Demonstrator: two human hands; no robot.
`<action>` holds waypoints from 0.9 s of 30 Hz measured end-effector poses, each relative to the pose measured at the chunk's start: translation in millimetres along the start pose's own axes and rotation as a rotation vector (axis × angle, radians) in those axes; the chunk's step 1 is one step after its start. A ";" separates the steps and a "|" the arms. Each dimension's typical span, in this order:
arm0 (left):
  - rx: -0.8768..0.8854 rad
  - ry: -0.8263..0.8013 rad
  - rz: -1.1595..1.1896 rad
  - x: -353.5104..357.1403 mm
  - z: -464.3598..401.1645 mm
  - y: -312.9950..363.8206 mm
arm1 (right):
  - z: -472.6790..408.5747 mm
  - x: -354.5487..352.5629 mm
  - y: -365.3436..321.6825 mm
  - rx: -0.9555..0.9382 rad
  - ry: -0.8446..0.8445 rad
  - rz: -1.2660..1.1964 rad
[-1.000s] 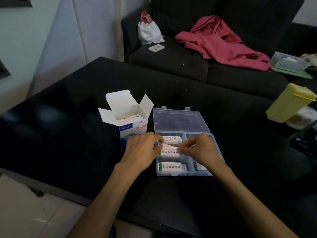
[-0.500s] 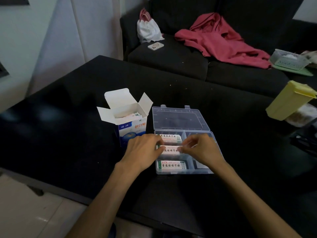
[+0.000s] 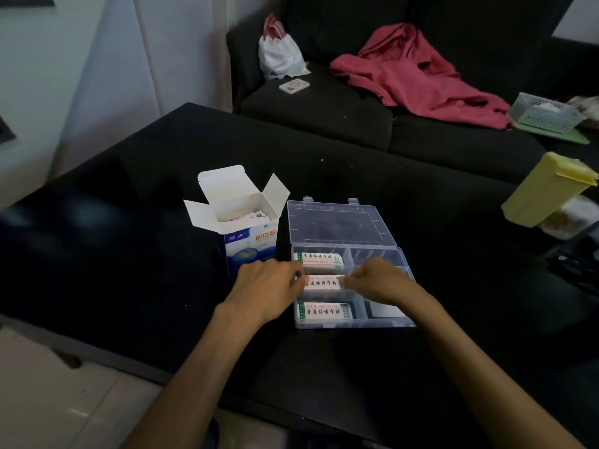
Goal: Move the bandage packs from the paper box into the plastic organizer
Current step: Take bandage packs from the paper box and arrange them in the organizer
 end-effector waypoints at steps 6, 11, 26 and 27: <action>-0.008 -0.006 0.001 3.9 -0.7 0.9 | 5.2 -4.4 6.1 0.025 0.032 -0.017; -0.025 -0.055 0.050 7.0 -0.8 -0.2 | 2.0 -0.3 1.5 -0.009 0.061 0.020; -0.022 -0.086 0.056 9.3 -2.6 -3.7 | 9.8 -15.6 -6.5 -0.471 0.328 0.042; -0.024 -0.087 0.051 9.7 -2.9 -3.7 | 6.4 -17.8 -13.6 -0.507 0.239 0.123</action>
Point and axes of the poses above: each hand's wrist, its own z-axis away from the middle knuckle, its own x-axis out of the palm, y = z × x, the point moved 5 cm from there along -z, towards the middle knuckle, and after that the axes turned 6 degrees about z, right-handed, at the moved point
